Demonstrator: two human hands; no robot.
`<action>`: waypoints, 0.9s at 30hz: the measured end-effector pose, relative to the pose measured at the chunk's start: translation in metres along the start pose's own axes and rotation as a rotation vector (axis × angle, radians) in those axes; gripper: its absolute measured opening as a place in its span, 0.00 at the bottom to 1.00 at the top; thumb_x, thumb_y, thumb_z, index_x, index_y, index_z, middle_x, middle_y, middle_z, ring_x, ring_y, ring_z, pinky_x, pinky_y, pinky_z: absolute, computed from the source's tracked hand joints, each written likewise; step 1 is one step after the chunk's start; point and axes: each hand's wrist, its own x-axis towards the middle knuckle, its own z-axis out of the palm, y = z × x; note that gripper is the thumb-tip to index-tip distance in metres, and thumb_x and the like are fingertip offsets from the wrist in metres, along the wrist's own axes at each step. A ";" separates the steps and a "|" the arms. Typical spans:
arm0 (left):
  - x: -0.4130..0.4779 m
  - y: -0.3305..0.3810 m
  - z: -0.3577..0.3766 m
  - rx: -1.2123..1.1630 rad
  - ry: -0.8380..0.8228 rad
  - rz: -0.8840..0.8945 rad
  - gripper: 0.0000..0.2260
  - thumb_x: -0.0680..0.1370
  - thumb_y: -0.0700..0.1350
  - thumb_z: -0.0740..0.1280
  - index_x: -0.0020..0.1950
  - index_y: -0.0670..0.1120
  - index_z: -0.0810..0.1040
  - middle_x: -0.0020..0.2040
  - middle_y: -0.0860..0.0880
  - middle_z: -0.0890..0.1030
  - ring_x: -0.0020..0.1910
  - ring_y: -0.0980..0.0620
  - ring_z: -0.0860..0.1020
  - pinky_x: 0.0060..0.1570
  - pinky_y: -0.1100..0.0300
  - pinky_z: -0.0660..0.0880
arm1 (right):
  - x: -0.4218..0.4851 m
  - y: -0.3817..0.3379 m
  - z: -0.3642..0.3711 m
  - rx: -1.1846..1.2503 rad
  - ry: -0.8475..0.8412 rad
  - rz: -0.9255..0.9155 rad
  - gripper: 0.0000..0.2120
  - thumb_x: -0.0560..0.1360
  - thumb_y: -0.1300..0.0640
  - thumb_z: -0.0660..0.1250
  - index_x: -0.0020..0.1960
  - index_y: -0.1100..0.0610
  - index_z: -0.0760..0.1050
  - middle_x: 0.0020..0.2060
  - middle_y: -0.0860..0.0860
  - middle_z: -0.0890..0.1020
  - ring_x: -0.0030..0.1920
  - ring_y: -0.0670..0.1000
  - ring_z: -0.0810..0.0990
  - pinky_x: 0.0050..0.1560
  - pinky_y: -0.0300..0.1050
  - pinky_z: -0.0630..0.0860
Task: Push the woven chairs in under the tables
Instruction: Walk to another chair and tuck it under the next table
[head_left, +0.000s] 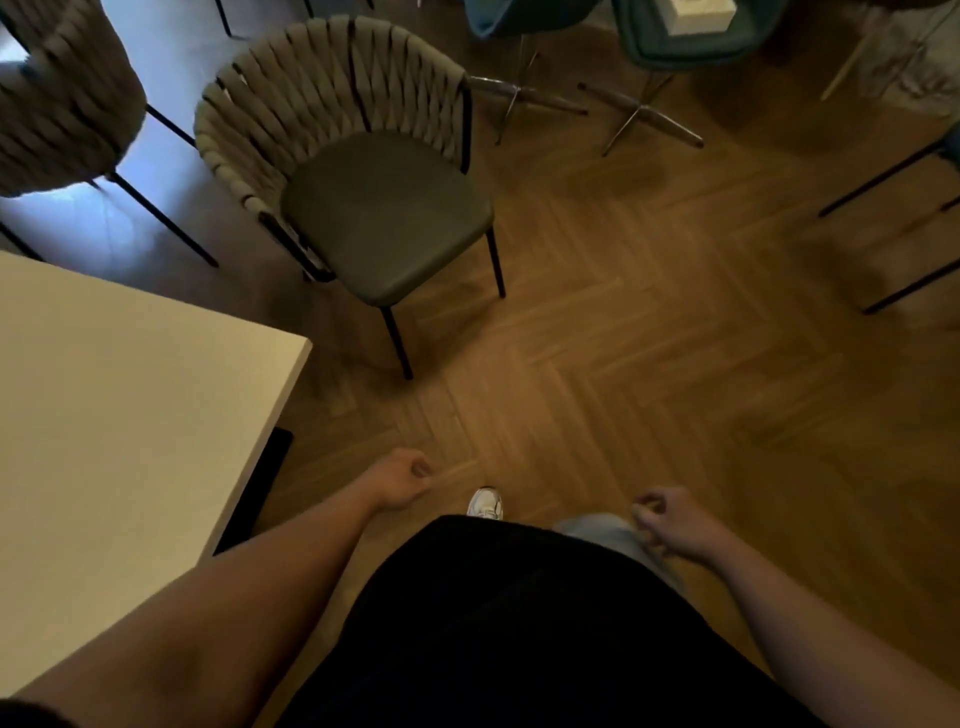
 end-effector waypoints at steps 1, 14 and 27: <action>0.012 0.013 -0.016 -0.007 -0.004 0.007 0.15 0.80 0.44 0.67 0.67 0.43 0.76 0.61 0.44 0.80 0.57 0.49 0.79 0.56 0.58 0.74 | 0.011 -0.014 -0.013 0.019 0.030 -0.020 0.12 0.81 0.58 0.64 0.61 0.64 0.75 0.50 0.64 0.81 0.43 0.58 0.80 0.41 0.48 0.76; 0.178 0.162 -0.116 -0.185 0.079 -0.150 0.14 0.81 0.45 0.66 0.67 0.47 0.75 0.62 0.47 0.78 0.57 0.51 0.78 0.56 0.57 0.75 | 0.217 -0.115 -0.250 -0.110 -0.060 -0.089 0.13 0.81 0.56 0.64 0.61 0.63 0.75 0.40 0.55 0.80 0.34 0.52 0.78 0.27 0.39 0.72; 0.331 0.367 -0.200 -0.547 0.231 -0.251 0.14 0.81 0.42 0.66 0.67 0.43 0.75 0.48 0.46 0.81 0.44 0.51 0.80 0.47 0.57 0.76 | 0.387 -0.255 -0.502 -0.431 -0.289 -0.083 0.15 0.82 0.53 0.63 0.65 0.60 0.73 0.54 0.64 0.81 0.39 0.55 0.79 0.35 0.47 0.72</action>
